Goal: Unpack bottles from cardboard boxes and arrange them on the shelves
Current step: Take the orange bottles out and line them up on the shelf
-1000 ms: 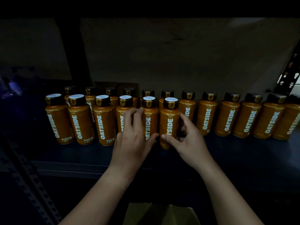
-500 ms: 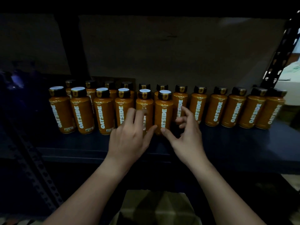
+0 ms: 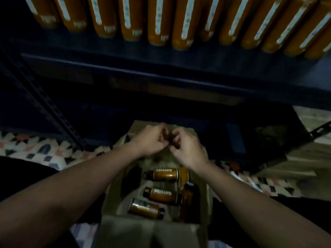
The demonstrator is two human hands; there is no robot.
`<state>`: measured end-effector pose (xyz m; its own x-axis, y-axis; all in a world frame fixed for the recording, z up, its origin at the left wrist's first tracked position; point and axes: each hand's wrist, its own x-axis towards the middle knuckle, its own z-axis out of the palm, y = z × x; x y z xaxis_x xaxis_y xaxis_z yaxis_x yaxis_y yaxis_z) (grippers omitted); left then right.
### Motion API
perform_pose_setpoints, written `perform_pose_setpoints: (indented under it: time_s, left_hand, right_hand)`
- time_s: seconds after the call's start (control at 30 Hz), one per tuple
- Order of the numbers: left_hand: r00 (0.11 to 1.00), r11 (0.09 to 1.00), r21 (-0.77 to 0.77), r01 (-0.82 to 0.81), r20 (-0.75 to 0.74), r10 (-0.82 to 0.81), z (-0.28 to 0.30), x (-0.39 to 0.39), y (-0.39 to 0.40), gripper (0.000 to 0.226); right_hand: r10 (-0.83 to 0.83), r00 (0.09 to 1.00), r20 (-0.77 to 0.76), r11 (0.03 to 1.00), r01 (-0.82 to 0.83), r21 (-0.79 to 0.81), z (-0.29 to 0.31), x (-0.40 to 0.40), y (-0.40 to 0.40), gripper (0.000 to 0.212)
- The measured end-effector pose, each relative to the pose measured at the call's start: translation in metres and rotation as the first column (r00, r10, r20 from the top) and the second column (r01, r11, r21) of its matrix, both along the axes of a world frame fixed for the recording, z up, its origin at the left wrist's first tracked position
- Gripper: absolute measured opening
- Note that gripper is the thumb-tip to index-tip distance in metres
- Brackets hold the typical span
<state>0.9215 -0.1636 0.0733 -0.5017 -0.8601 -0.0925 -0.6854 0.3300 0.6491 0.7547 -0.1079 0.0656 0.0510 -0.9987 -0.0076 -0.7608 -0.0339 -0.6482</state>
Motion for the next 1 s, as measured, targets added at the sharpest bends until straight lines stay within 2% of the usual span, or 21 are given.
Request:
perform_pose_setpoints:
  time_s: [0.07, 0.13, 0.2, 0.3, 0.37, 0.43, 0.53, 0.67, 0.77, 0.8, 0.87, 0.9, 1.0]
  left_hand:
    - [0.988, 0.992, 0.128, 0.005, 0.152, -0.025, -0.049, 0.003, 0.002, 0.025]
    - [0.974, 0.963, 0.261, -0.070, 0.227, 0.010, -0.092, 0.011, 0.008, 0.028]
    - [0.959, 0.914, 0.362, -0.182, 0.271, 0.084, -0.137, 0.019, 0.016, 0.031]
    - [0.927, 0.864, 0.441, -0.244, 0.368, 0.074, -0.182, 0.029, 0.031, 0.040]
    - [0.929, 0.877, 0.447, -0.175, 0.371, -0.003, -0.193, 0.031, 0.037, 0.037]
    - [0.930, 0.905, 0.424, 0.012, 0.328, -0.167, -0.197, 0.028, 0.039, 0.036]
    - [0.878, 0.894, 0.370, 0.254, 0.299, -0.373, -0.208, 0.008, 0.041, 0.042]
    - [0.774, 0.848, 0.443, 0.291, 0.412, -0.480, -0.240, -0.022, 0.053, 0.055]
    - [0.739, 0.837, 0.461, 0.295, 0.446, -0.505, -0.259, -0.020, 0.053, 0.049]
    - [0.742, 0.845, 0.453, 0.283, 0.455, -0.493, -0.264, -0.016, 0.053, 0.046]
    - [0.820, 0.875, 0.455, 0.165, 0.430, -0.378, -0.259, -0.007, 0.056, 0.043]
    - [0.870, 0.894, 0.441, 0.082, 0.406, -0.280, -0.253, -0.002, 0.059, 0.038]
    - [0.926, 0.887, 0.422, -0.187, 0.377, 0.016, -0.236, 0.011, 0.065, 0.028]
  right_hand:
    - [0.002, 0.999, -0.052, 0.977, 0.009, 0.214, -0.037, -0.005, 0.002, 0.045]
    - [0.069, 0.988, -0.135, 0.925, -0.012, 0.381, -0.069, -0.013, 0.003, 0.054]
    - [0.178, 0.948, -0.263, 0.880, -0.033, 0.474, -0.102, -0.021, 0.005, 0.062]
    - [0.311, 0.863, -0.399, 0.838, -0.051, 0.543, -0.138, -0.033, 0.003, 0.066]
    - [0.366, 0.823, -0.436, 0.822, -0.066, 0.565, -0.155, -0.038, -0.002, 0.066]
    - [0.397, 0.806, -0.438, 0.816, -0.091, 0.571, -0.169, -0.037, -0.008, 0.068]
    - [0.431, 0.808, -0.402, 0.812, -0.153, 0.564, -0.191, -0.022, -0.015, 0.073]
    - [0.534, 0.718, -0.447, 0.795, -0.248, 0.553, -0.215, 0.000, -0.021, 0.078]
    - [0.572, 0.677, -0.463, 0.778, -0.269, 0.567, -0.225, 0.012, -0.023, 0.075]
    - [0.587, 0.665, -0.462, 0.764, -0.267, 0.587, -0.227, 0.015, -0.023, 0.075]
    - [0.594, 0.671, -0.445, 0.746, -0.252, 0.616, -0.231, 0.019, -0.021, 0.076]
    - [0.581, 0.691, -0.430, 0.747, -0.243, 0.618, -0.233, 0.019, -0.021, 0.074]
    - [0.517, 0.772, -0.369, 0.763, -0.220, 0.608, -0.232, 0.016, -0.020, 0.071]
